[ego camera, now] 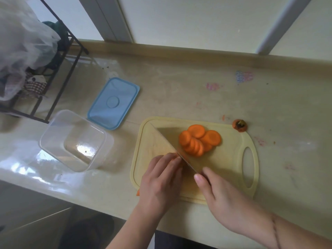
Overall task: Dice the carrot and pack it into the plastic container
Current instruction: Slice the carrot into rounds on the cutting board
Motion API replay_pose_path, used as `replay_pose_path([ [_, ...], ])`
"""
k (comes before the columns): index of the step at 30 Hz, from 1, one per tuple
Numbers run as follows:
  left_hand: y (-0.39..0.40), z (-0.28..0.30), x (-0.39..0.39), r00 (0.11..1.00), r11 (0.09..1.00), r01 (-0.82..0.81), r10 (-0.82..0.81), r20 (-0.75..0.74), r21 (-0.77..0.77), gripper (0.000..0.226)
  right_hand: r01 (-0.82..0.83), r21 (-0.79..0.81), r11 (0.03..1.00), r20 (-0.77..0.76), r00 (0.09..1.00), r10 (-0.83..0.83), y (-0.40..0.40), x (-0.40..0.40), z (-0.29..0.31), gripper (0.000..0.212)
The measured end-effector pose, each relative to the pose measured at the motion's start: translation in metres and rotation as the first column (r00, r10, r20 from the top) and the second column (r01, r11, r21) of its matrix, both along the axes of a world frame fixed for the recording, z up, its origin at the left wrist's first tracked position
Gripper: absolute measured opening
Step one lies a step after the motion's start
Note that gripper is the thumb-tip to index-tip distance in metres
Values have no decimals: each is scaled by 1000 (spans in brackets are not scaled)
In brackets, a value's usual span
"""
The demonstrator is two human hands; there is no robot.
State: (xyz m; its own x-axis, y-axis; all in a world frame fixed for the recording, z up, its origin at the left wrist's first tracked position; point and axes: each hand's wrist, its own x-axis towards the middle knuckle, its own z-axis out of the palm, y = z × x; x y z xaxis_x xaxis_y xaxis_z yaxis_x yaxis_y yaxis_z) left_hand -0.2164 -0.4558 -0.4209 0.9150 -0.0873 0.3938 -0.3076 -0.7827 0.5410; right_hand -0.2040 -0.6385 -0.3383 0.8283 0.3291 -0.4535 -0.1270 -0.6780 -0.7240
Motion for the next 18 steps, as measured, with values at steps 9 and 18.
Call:
replay_pose_path([
  [9,0,3,-9,999,995,-43,44,-11,93,21,130,84,988,-77,989,-123,-7,11,11,47],
  [18,0,3,-7,999,999,-36,36,-31,23,21,-2,44,999,-78,997,6,-21,-8,42,38],
])
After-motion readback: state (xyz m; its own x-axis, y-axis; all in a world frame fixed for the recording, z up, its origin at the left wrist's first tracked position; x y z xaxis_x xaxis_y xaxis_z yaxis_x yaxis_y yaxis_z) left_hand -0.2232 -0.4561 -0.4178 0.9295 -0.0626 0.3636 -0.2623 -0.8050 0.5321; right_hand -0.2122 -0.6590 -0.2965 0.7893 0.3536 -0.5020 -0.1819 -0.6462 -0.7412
